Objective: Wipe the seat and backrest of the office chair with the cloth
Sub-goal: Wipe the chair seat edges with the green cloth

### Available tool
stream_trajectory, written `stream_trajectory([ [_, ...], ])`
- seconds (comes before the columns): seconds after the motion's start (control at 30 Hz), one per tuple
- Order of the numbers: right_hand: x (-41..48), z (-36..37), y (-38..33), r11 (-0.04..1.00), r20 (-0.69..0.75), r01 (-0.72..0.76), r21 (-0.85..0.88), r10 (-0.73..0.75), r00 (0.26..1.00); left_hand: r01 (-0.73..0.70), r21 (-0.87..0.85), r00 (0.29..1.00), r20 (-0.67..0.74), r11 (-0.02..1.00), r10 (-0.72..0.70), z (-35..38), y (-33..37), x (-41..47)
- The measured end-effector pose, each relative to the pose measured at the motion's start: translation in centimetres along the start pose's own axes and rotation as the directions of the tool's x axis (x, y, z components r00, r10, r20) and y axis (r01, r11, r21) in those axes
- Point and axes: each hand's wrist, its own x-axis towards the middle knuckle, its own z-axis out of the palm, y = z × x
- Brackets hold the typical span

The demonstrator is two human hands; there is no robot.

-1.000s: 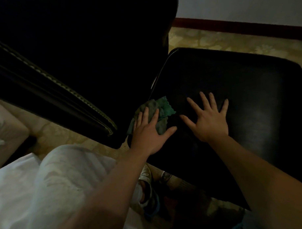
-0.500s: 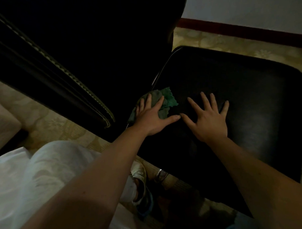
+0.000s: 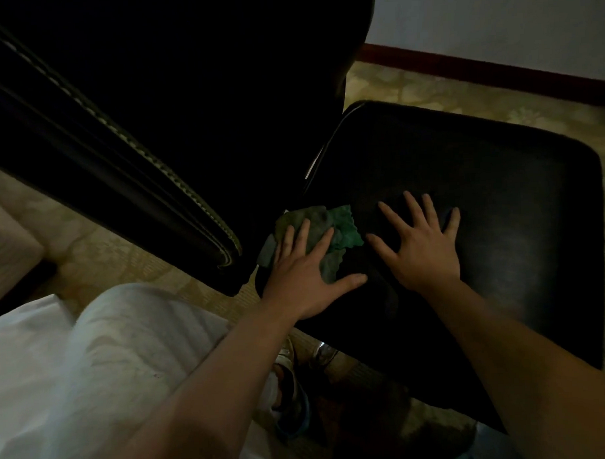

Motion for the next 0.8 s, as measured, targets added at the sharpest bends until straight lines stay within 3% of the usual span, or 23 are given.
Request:
stream_trajectory([
  [0.3,0.0,0.1,-0.2,1.0,-0.007,0.005,-0.01,-0.005,1.0,0.037,-0.053,0.998,0.047,0.998,-0.034,-2.6,1.1,3.1],
  [0.8,0.1,0.5,-0.4,0.999,-0.029,-0.019,-0.029,0.019,0.999,0.017,-0.175,0.995,-0.091,0.984,-0.033,-4.2,2.8,6.6],
])
